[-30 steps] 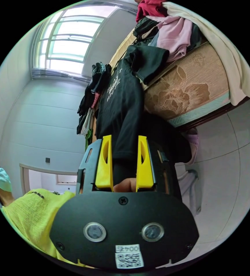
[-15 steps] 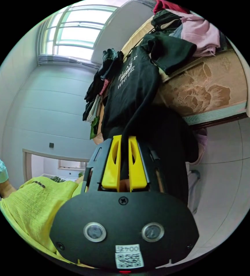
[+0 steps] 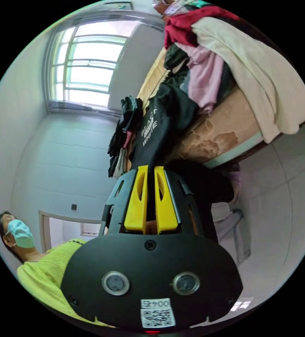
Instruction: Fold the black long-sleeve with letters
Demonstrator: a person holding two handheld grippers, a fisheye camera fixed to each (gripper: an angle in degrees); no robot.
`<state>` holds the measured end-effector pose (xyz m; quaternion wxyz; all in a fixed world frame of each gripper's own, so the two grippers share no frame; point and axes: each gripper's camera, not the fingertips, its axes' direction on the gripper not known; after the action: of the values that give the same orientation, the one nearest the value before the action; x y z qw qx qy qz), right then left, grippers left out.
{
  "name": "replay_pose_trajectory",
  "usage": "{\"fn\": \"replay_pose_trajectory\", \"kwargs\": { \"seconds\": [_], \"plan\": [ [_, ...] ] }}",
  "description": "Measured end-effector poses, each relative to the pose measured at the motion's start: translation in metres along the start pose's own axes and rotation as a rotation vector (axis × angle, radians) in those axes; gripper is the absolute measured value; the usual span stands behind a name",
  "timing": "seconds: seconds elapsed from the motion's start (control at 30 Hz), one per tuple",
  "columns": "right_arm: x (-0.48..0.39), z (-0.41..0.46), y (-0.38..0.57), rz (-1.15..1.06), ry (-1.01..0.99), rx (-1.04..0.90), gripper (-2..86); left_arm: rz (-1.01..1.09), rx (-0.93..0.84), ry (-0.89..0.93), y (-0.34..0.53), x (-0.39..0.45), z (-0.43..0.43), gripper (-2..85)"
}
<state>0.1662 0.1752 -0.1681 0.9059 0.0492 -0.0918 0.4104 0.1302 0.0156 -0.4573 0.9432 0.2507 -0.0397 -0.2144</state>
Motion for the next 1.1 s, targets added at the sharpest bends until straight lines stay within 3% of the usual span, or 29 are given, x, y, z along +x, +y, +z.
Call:
{"fn": "replay_pose_trajectory", "kwargs": {
  "seconds": [0.17,0.4,0.57,0.8,0.97,1.1],
  "plan": [
    [0.101,0.011,0.033,0.247,-0.124,-0.048,4.3,-0.235,-0.085,0.046,0.037,-0.087,0.011,2.3],
    [0.129,0.008,0.054,0.317,-0.211,-0.023,4.5,-0.392,-0.054,0.365,0.069,-0.179,-0.010,3.1],
    [0.118,0.005,0.062,0.309,-0.164,-0.053,4.8,-0.269,-0.057,0.211,0.077,-0.191,-0.020,12.3],
    [0.084,0.003,0.073,0.214,0.010,-0.087,5.0,0.190,-0.419,0.092,0.110,-0.151,0.060,16.8],
    [0.079,0.017,0.088,0.233,0.004,-0.069,4.9,0.175,-0.274,0.098,0.127,-0.173,0.074,14.4],
    [0.067,0.017,0.094,0.222,0.027,-0.042,4.8,0.184,-0.224,0.093,0.132,-0.182,0.082,7.6]
  ]
}}
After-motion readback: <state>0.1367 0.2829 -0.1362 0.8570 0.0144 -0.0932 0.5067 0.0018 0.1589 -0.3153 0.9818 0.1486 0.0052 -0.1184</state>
